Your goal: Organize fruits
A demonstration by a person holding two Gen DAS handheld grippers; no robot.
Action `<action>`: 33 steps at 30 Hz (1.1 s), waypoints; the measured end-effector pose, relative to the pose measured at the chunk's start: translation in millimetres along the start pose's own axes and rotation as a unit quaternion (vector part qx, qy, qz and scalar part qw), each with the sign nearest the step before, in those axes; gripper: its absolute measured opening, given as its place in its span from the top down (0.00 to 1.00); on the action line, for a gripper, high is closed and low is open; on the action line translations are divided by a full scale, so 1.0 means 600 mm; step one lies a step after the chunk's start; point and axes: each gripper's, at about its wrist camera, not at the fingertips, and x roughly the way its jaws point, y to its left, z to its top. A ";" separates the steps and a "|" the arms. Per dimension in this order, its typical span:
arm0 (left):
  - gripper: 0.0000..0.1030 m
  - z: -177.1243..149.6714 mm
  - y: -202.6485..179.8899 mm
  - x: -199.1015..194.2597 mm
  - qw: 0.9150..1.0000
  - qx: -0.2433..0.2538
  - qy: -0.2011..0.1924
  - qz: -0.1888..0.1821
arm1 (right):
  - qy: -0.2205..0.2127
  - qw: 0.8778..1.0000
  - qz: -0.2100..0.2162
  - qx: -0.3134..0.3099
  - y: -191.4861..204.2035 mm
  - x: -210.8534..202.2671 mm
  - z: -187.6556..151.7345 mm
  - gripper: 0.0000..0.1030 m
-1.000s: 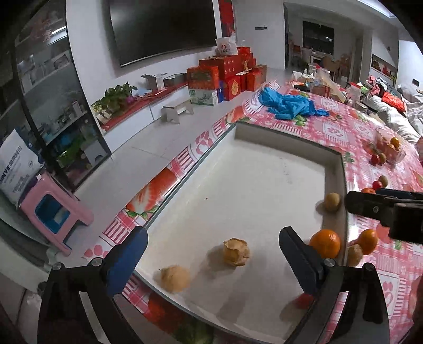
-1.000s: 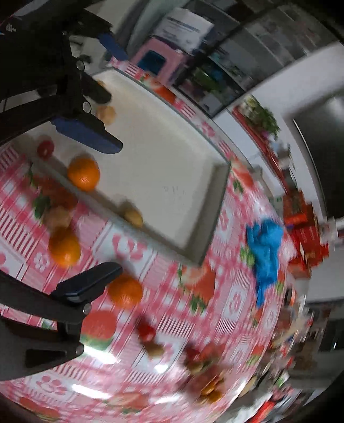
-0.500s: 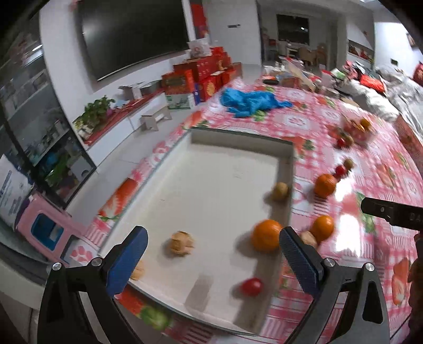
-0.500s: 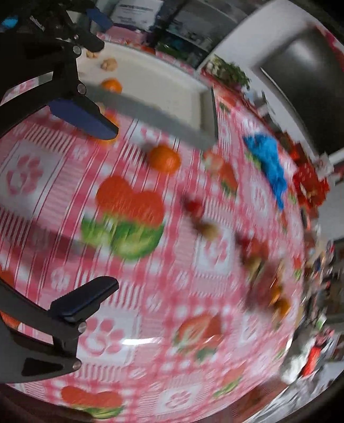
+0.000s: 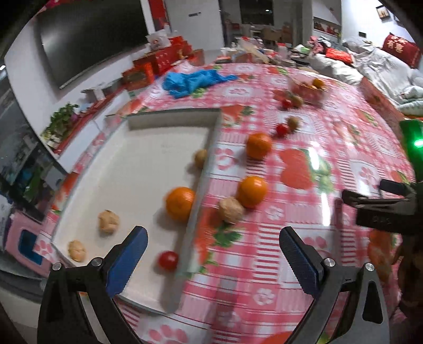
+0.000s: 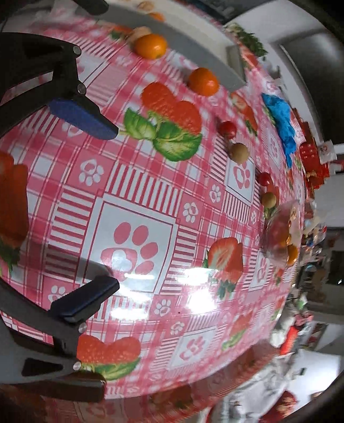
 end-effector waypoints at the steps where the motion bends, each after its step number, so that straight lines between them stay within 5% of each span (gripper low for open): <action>1: 0.03 -0.004 -0.007 -0.001 1.000 0.002 0.002 -0.009 | -0.010 1.000 0.003 0.000 -0.001 -0.001 -0.004 0.00; 6: 0.03 -0.022 -0.041 0.011 0.998 0.010 0.020 -0.055 | -0.031 1.000 0.004 0.004 -0.006 -0.005 -0.010 0.00; 25: 0.03 0.031 -0.055 0.108 0.998 -0.026 0.044 -0.037 | -0.033 0.999 0.003 0.010 -0.008 -0.004 -0.008 0.00; 33: 0.03 0.041 -0.074 0.107 0.995 -0.009 0.030 -0.095 | -0.032 0.999 -0.018 0.038 -0.027 -0.006 -0.009 0.00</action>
